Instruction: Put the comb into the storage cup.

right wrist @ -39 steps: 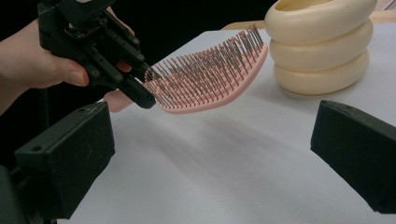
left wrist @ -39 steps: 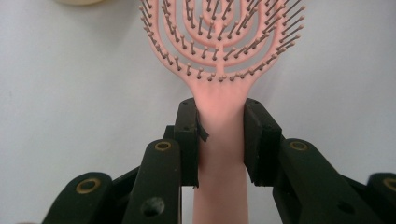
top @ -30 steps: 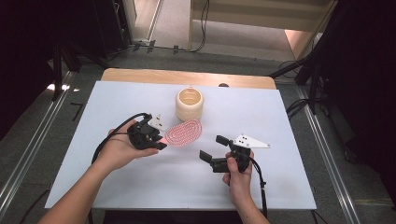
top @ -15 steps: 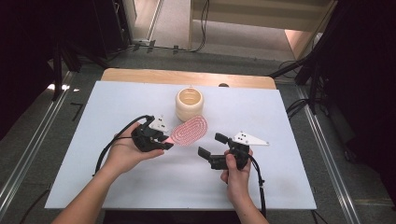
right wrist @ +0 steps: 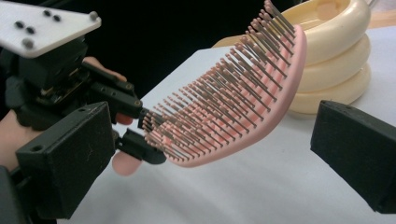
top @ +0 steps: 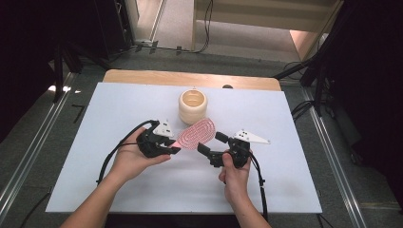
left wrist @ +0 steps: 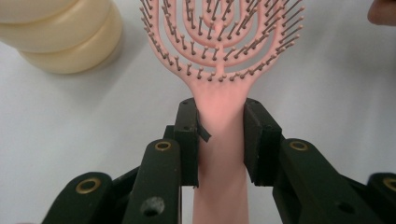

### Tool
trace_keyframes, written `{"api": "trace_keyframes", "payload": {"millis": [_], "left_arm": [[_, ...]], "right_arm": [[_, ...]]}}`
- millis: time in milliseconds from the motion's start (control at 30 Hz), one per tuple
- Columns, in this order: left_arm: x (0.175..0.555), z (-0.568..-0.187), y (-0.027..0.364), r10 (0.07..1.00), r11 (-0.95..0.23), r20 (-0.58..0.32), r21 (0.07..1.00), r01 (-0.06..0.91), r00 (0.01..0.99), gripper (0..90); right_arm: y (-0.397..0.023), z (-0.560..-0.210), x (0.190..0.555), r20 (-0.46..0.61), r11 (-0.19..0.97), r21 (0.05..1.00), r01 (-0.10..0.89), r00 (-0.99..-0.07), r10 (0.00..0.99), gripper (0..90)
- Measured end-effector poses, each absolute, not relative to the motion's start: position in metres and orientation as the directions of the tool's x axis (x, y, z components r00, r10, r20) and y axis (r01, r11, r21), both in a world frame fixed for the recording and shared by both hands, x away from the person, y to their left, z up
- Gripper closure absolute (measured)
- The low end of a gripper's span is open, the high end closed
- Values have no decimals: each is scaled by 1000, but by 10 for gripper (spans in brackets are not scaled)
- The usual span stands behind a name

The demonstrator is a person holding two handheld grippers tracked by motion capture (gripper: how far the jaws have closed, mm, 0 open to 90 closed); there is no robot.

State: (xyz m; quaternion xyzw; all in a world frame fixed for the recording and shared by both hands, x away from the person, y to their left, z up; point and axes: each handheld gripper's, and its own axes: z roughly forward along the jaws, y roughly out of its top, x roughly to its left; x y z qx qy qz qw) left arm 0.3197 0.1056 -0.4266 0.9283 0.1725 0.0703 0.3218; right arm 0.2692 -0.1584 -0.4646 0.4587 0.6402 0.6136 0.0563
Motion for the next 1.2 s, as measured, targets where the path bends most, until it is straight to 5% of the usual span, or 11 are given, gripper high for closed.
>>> {"api": "trace_keyframes", "payload": {"millis": [267, 633, 1200], "left_arm": [[317, -428, 103, 372, -727, 38, 634, 265, 928, 709], [315, -429, 99, 367, -719, 43, 646, 254, 929, 709], [309, -431, 90, 343, -726, 72, 653, 216, 937, 709]], "right_arm": [[-149, -461, 274, 571, -267, 791, 551, -506, 646, 6], [-144, -464, 284, 667, -364, 693, 622, -361, 652, 137], [-141, -466, 289, 750, -458, 612, 644, -291, 594, 292]]}}
